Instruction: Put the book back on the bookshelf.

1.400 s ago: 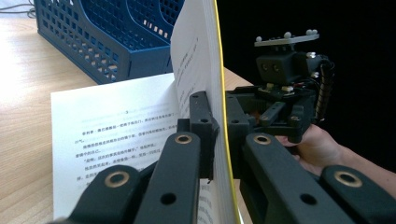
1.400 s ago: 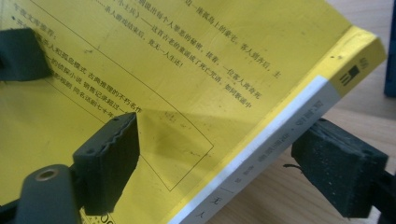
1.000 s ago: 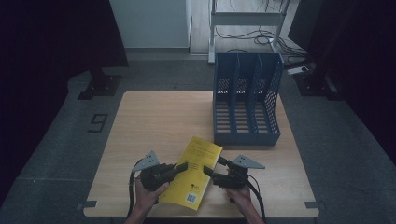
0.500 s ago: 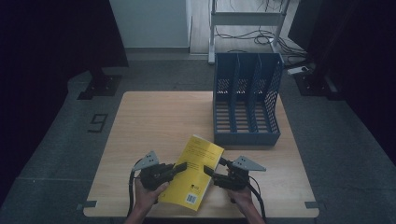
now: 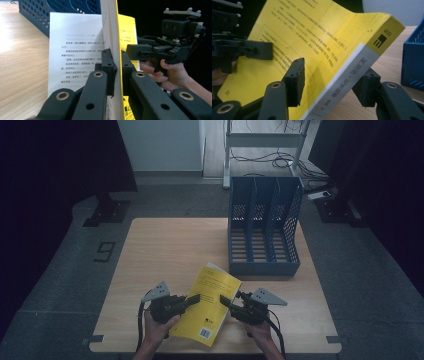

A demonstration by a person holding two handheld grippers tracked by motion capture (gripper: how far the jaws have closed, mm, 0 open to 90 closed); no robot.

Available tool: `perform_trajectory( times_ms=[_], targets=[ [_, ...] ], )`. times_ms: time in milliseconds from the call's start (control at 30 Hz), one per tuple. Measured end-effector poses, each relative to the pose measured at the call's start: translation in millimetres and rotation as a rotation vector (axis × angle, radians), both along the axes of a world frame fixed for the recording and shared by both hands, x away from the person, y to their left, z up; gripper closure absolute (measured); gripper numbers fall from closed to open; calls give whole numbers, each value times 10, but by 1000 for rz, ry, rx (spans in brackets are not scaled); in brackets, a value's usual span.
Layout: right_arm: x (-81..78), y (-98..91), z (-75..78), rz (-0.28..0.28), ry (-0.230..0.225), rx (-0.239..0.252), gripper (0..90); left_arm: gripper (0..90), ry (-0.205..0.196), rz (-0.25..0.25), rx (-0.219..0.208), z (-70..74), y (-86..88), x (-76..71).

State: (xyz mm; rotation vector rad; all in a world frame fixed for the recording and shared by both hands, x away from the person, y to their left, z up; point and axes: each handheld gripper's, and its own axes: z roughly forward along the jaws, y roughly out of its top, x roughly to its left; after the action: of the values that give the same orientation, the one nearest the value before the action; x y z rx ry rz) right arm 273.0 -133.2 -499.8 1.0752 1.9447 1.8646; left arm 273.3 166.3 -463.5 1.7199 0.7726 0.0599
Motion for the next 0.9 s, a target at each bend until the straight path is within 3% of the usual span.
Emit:
perform_trajectory(
  times_ms=[400,900],
  targets=[
    [-45,-20,78,1,-33,0,610,867,13,1,9,-30,1,18],
    [-128,-34,239,-2,-132,-77,665,864,24,-25,-7,-50,-1,50]
  ],
)
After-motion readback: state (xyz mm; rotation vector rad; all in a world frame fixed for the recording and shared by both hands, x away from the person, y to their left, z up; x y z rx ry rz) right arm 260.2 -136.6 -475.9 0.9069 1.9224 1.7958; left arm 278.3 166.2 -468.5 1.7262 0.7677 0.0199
